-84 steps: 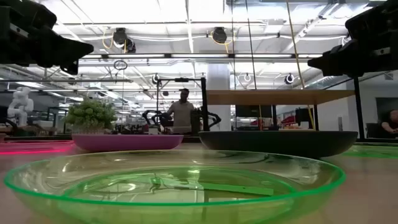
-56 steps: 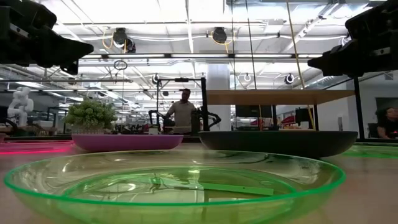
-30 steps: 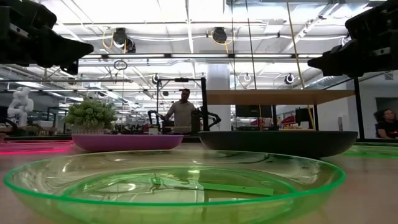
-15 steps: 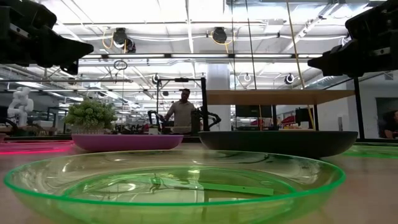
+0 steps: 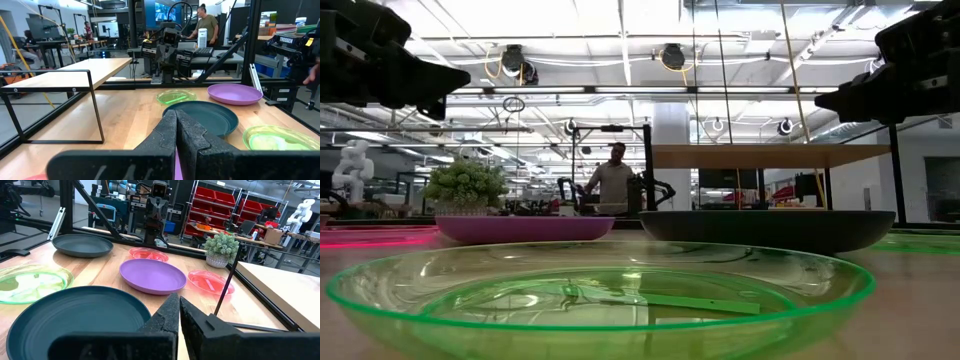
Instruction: Place and stack plates onto a shelf
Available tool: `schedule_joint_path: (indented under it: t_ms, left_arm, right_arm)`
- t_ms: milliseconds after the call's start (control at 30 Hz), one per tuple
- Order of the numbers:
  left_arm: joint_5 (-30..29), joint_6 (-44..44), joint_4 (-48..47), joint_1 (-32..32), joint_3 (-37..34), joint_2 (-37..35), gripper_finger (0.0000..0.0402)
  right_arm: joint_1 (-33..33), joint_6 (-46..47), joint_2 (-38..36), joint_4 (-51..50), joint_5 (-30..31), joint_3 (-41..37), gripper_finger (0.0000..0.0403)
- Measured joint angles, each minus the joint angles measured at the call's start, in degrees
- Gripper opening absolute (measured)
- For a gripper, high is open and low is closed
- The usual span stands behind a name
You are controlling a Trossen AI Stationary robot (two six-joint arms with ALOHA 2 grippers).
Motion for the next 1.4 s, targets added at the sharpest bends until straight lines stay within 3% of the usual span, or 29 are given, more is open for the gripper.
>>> schedule_joint_path:
  t_ms: [233,467,633,1400]
  left_arm:
    - [0.0,0.0,-0.02,0.02,0.0,0.0,0.0001]
    - [-0.01,0.0,0.0,0.02,0.0,0.0,0.0001]
    - [-0.01,0.0,0.0,0.02,0.0,-0.01,0.0001]
    - [-0.01,0.0,0.47,0.01,0.0,0.0,0.0001]
  right_arm:
    - [-0.02,9.93,0.0,-0.04,-0.05,-0.01,0.0]
    - [0.28,6.24,0.3,1.12,-4.28,0.54,0.0]
    - [0.28,7.62,2.88,0.09,-1.31,4.33,0.0]
    - [0.26,12.08,36.75,-5.34,0.17,39.78,0.0]
